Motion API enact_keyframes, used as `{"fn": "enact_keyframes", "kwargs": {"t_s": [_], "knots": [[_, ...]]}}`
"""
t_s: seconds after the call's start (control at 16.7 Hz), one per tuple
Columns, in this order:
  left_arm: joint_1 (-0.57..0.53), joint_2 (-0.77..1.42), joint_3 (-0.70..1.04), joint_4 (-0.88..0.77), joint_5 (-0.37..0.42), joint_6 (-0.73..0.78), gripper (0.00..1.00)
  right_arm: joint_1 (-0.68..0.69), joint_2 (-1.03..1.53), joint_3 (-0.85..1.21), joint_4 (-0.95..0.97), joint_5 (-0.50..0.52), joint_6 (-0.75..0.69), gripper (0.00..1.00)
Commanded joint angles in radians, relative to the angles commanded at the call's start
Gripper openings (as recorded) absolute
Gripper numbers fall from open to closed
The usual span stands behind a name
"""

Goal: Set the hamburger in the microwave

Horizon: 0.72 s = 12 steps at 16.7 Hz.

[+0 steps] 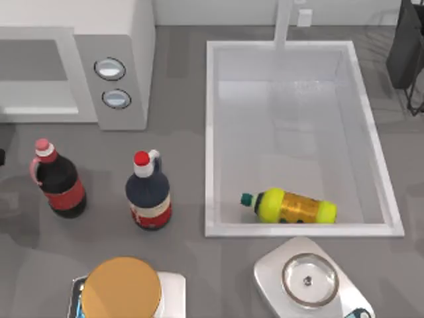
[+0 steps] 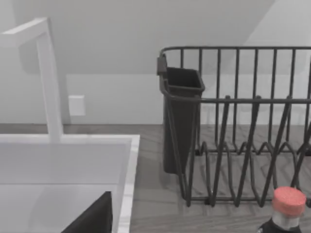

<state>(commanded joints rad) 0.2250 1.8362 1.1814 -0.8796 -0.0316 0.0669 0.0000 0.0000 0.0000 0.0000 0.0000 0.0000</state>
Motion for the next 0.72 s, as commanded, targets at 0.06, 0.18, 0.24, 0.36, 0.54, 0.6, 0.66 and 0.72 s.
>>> {"fn": "enact_keyframes", "kwargs": {"t_s": [0.06, 0.18, 0.24, 0.36, 0.54, 0.6, 0.66, 0.72], "knots": [[-0.007, -0.021, 0.03, -0.053, -0.005, -0.001, 0.0, 0.0, 0.0, 0.0, 0.0, 0.0, 0.0, 1.0], [-0.008, -0.047, 0.097, -0.162, 0.0, -0.002, 0.0, 0.0, 0.0, 0.0, 0.0, 0.0, 0.0, 1.0], [-0.001, -0.047, 0.128, -0.203, 0.009, -0.002, 0.0, 0.0, 0.0, 0.0, 0.0, 0.0, 0.0, 1.0], [0.014, -0.047, 0.175, -0.253, 0.026, 0.002, 0.0, 0.0, 0.0, 0.0, 0.0, 0.0, 0.0, 1.0], [0.019, -0.05, 0.185, -0.263, 0.033, 0.003, 0.0, 0.0, 0.0, 0.0, 0.0, 0.0, 0.0, 1.0], [0.019, -0.05, 0.185, -0.263, 0.033, 0.003, 0.0, 0.0, 0.0, 0.0, 0.0, 0.0, 0.0, 1.0], [0.016, -0.047, 0.182, -0.26, 0.031, 0.005, 0.0, 0.0, 0.0, 0.0, 0.0, 0.0, 0.0, 1.0], [0.016, -0.047, 0.182, -0.26, 0.031, 0.005, 0.0, 0.0, 0.0, 0.0, 0.0, 0.0, 0.0, 1.0]]}}
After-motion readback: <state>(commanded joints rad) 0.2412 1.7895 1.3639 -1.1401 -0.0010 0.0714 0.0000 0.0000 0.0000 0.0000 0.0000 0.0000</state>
